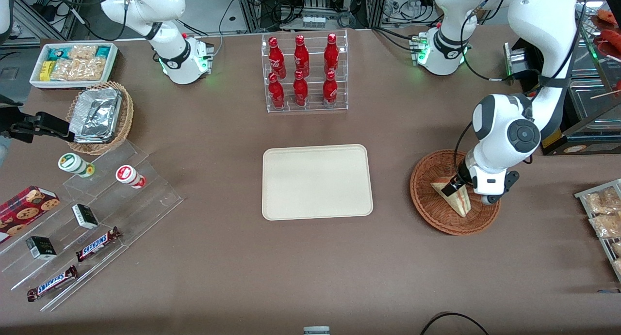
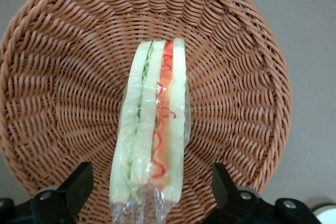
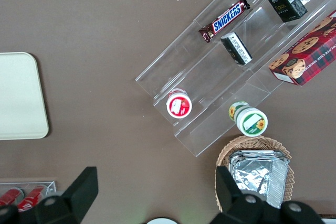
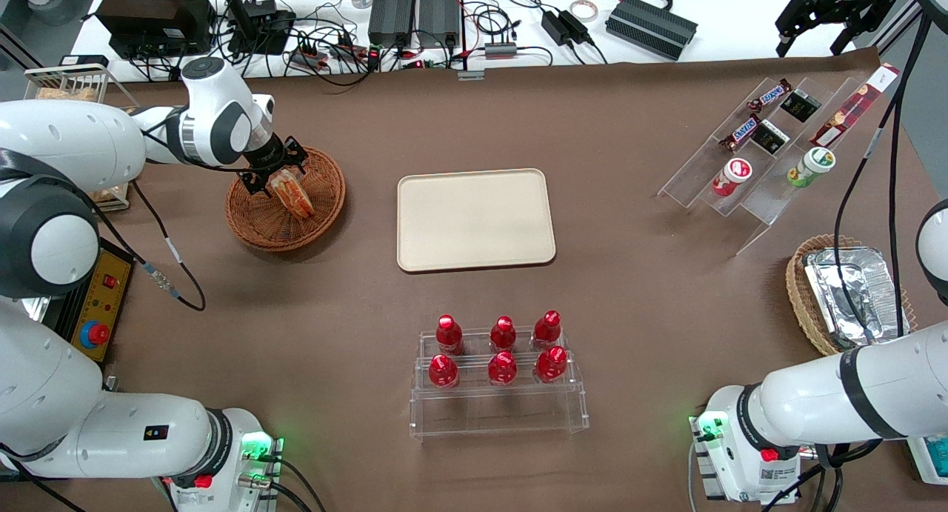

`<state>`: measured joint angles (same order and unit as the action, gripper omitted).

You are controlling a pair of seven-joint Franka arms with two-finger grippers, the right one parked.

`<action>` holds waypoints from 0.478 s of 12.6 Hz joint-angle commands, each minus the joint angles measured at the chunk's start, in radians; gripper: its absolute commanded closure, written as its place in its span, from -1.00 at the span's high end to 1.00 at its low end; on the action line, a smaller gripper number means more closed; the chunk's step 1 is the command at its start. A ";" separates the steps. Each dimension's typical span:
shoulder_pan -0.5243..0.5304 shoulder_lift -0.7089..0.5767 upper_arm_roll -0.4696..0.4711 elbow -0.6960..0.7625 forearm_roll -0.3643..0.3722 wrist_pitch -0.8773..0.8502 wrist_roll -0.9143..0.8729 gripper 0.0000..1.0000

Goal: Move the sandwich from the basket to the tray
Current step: 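Lower the open left gripper and close it on the wrapped sandwich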

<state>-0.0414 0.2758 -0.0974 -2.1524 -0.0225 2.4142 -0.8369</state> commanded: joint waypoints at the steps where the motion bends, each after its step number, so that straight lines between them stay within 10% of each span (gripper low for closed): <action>1: 0.003 0.034 0.002 0.019 0.015 0.016 -0.018 0.77; 4: 0.008 0.036 0.004 0.011 0.004 0.017 -0.046 -0.98; 6: 0.008 0.023 0.005 0.015 0.007 -0.001 -0.048 -1.00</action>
<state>-0.0351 0.3036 -0.0923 -2.1506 -0.0228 2.4210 -0.8590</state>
